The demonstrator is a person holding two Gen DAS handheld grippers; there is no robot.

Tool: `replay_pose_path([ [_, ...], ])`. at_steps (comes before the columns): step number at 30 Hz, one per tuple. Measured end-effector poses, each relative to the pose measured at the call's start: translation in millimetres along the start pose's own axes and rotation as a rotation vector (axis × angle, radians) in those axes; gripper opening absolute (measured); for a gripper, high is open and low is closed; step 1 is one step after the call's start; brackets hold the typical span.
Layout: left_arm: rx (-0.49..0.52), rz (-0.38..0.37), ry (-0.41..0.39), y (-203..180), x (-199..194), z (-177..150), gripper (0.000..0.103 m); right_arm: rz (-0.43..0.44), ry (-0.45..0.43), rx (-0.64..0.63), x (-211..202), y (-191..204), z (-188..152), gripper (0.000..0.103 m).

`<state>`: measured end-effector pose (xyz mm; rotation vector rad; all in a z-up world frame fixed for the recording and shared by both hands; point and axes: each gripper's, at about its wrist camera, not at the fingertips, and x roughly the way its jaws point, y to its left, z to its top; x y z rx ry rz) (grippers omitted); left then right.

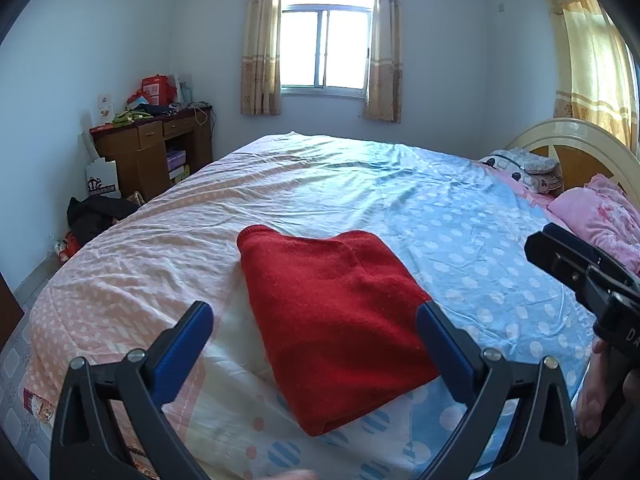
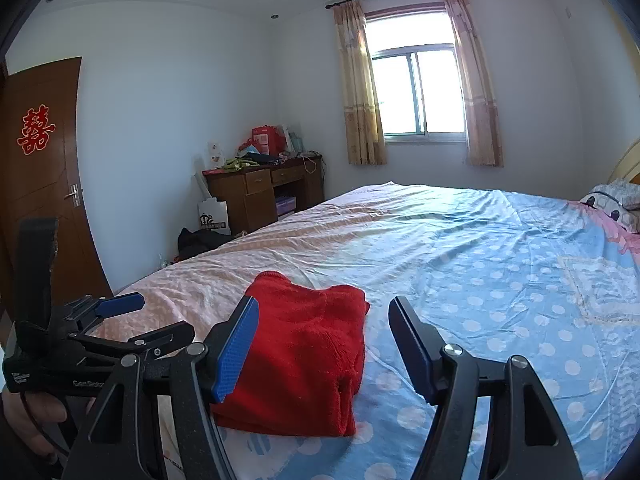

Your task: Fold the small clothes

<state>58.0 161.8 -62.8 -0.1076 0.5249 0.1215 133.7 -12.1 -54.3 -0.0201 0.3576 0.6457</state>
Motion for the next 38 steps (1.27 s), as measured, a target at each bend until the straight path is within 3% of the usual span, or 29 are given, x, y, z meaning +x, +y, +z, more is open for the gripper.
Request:
replay_pose_path([
  [38,0.000,0.075,-0.020,9.4,-0.8,-1.4,0.103,0.016,-0.008,-0.038,-1.7,12.4,-3.3,0.071],
])
